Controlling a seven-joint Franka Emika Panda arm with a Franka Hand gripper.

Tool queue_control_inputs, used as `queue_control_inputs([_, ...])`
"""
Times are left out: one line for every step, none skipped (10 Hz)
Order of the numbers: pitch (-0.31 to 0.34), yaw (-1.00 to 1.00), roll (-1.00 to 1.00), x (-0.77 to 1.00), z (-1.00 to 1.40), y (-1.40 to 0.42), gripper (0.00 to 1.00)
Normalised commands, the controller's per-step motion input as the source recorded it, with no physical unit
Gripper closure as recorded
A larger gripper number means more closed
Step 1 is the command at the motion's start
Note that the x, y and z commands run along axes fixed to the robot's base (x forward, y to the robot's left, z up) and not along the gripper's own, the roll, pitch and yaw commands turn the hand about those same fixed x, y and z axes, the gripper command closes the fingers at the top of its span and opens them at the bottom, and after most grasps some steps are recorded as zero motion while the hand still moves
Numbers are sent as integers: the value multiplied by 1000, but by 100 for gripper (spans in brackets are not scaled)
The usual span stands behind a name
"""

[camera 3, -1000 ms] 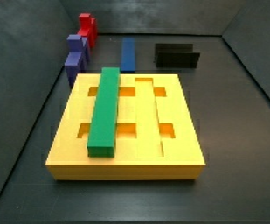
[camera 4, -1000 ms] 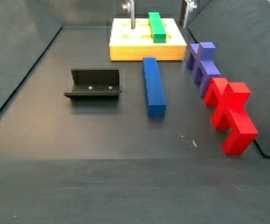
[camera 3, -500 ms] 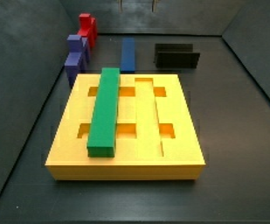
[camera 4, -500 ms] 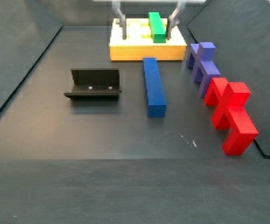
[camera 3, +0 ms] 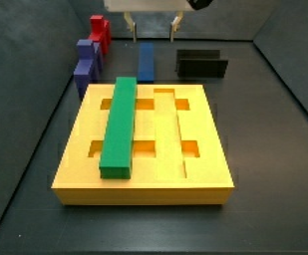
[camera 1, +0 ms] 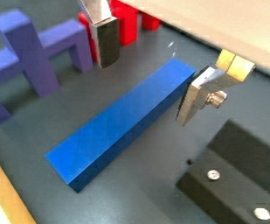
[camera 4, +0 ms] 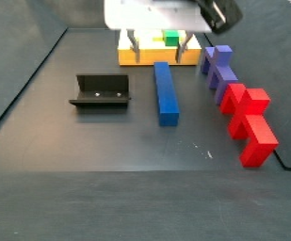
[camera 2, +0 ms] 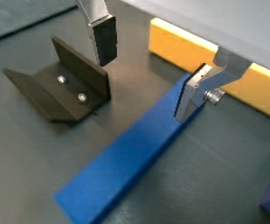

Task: Pick up the blue object. Move up. Move to above the board. Insert the blue object.
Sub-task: Pick up the blue object.

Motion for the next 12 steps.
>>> queue_control_inputs([-110, 0, 251, -40, -789, 0, 0])
queue_control_inputs([-124, 0, 249, -146, -754, 0, 0])
queue_control_inputs([-99, 0, 166, -177, -583, 0, 0])
queue_control_inputs([-64, 0, 177, -251, -497, 0, 0])
queue_control_inputs([-50, 0, 81, -369, -294, 54, 0])
queue_control_inputs([0, 0, 19, -211, -69, 91, 0])
queue_control_inputs([0, 0, 4, -106, 0, 80, 0])
queue_control_inputs([9, -11, 10, -29, 0, 80, 0])
queue_control_inputs([14, 0, 34, 0, 0, 17, 0])
queue_control_inputs([0, 0, 40, 0, -83, 34, 0])
queue_control_inputs([0, 0, 47, 0, -66, 3, 0])
queue_control_inputs([3, 0, 79, 0, -57, 0, 0])
